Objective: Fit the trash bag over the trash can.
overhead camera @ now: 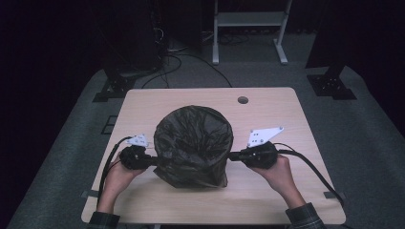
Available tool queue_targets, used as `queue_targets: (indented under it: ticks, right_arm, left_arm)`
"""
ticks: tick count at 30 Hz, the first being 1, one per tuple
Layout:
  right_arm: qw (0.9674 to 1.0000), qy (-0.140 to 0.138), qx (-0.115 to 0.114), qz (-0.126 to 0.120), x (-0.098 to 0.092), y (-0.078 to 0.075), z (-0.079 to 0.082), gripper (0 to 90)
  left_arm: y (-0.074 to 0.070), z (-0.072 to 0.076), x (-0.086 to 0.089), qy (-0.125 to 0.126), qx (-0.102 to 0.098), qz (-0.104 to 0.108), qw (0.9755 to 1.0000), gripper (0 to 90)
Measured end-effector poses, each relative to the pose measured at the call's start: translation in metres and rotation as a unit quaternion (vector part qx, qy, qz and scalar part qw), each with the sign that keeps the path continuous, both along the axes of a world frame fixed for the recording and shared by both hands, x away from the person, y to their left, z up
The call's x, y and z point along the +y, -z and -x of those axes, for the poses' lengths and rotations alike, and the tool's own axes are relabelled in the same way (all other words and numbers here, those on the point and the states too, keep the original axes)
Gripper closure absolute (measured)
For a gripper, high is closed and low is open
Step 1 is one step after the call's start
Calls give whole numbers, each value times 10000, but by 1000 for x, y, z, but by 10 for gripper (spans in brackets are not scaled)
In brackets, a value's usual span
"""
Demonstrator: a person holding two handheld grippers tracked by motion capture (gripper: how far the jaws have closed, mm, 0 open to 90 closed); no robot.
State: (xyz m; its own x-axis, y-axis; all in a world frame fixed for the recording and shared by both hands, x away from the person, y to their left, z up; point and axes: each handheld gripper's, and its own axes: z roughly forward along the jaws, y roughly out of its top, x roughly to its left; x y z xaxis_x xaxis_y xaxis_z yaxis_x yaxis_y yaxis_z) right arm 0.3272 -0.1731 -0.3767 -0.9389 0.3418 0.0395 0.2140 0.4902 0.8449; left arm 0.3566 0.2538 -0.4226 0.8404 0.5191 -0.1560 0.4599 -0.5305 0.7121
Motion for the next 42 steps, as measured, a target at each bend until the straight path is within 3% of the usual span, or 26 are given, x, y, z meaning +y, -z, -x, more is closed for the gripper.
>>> queue_targets:
  ticks: [2,6,10,13,15,17,18,20,27,28,29,31,38,42]
  right_arm:
    - [9999,45,-39,-106,-3,-5,1,753]
    - [9996,130,-133,-215,-12,-16,2,600]
    - [9988,278,-188,-369,-22,-27,1,414]
    - [9974,351,-301,-551,-28,-34,0,267]
    - [9971,397,-358,-538,-28,-40,0,177]
    - [9970,421,-386,-522,-28,-42,0,147]
    - [9963,465,-538,-488,-26,-49,1,95]
    - [9959,453,-591,-512,-25,-54,1,95]
    - [9964,219,-682,-460,-16,-76,-2,96]
    - [9964,219,-682,-460,-16,-76,-2,96]
    - [9966,164,-701,-403,-11,-81,-3,98]
    - [9969,101,-699,-348,-7,-85,-5,98]
    - [9979,-114,-626,-132,18,-96,-18,96]
    - [9983,-270,-515,66,32,-99,-25,81]
  left_arm:
    - [-7,5,7,8,-114,169,9998,735]
    - [-17,15,18,-113,-325,325,9989,485]
    - [-16,26,25,-201,-427,431,9980,269]
    - [-10,33,27,-97,-369,313,9988,154]
    - [-6,37,26,-85,-338,206,9992,63]
    - [-3,40,26,-89,-386,134,9991,0]
    - [0,43,26,-96,-427,78,9990,0]
    - [9,49,26,0,-404,-83,9992,0]
    - [40,57,23,138,-459,-661,9967,0]
    - [40,57,23,138,-459,-661,9967,0]
    - [47,57,22,130,-432,-821,9956,0]
    - [53,56,22,143,-447,-897,9949,0]
    - [60,55,25,254,-674,-483,9962,0]
    - [60,55,25,279,-692,-460,9962,0]
